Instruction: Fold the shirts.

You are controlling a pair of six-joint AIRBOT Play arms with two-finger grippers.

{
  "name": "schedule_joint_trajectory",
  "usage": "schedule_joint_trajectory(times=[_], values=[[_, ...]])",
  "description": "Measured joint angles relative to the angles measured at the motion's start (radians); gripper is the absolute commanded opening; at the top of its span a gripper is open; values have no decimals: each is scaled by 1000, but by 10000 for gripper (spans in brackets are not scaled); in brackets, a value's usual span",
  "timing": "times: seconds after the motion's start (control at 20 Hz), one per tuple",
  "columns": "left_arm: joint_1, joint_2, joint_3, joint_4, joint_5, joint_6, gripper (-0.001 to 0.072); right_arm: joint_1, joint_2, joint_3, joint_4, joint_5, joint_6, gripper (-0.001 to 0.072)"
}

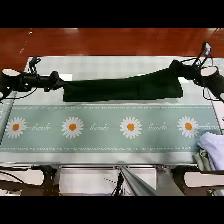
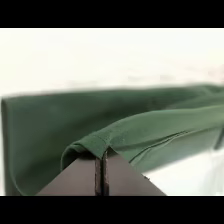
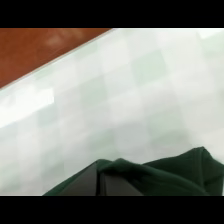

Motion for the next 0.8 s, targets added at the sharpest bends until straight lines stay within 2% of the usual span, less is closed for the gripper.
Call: schedule_joint_trajectory(times=[0.05, 0.1, 0.15, 0.2, 0.25, 0.35, 0.4, 0.5, 0.65, 0.8], values=[[0, -15, 3, -3, 11, 0, 25, 1, -16, 2, 0, -2, 1, 41], [0, -28, 6, -7, 13, 1, 107, 2, -31, 4, 0, 0, 0, 41], [0, -40, 8, -10, 19, 1, 273, 3, -42, 5, -1, 5, 1, 42], [0, -50, 10, -5, 25, 1, 357, 3, -50, 6, -1, 6, 1, 41], [0, -56, 10, 6, 32, 1, 392, 3, -56, 7, -2, 8, 2, 41], [3, -65, 12, 35, 16, 1, 397, 3, -63, 8, -3, 18, 2, 42], [8, -66, 12, 52, 2, 1, 405, 3, -65, 8, -4, 24, 2, 87], [24, -68, 13, 93, -48, 0, 406, 3, -67, 8, -8, 42, 2, 583], [69, -56, 13, 185, -140, -39, 402, -15, -40, 8, -41, 58, -22, 591], [129, -31, 13, 252, -241, -94, 369, -70, 14, 8, -167, 82, -12, 590]])
